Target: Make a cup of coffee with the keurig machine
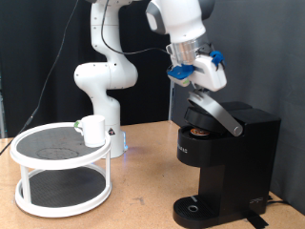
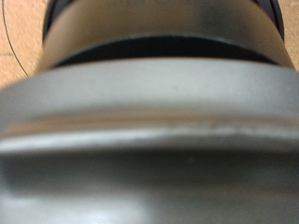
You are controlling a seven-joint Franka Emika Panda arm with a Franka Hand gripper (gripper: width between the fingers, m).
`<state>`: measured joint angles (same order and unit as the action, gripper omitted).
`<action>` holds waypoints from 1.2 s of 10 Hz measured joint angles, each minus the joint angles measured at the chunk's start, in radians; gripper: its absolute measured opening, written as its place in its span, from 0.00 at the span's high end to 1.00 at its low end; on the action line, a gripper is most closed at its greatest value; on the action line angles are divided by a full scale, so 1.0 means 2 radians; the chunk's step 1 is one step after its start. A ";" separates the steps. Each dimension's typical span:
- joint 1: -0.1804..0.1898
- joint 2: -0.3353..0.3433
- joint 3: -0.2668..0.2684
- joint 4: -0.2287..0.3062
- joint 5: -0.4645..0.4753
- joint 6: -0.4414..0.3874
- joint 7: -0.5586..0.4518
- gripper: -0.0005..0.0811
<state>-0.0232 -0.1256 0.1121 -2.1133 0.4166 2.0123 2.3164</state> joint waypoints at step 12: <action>-0.009 -0.013 0.000 -0.104 -0.002 0.176 -0.039 0.99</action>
<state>-0.0419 -0.1519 0.1130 -2.3214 0.4126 2.3649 2.2377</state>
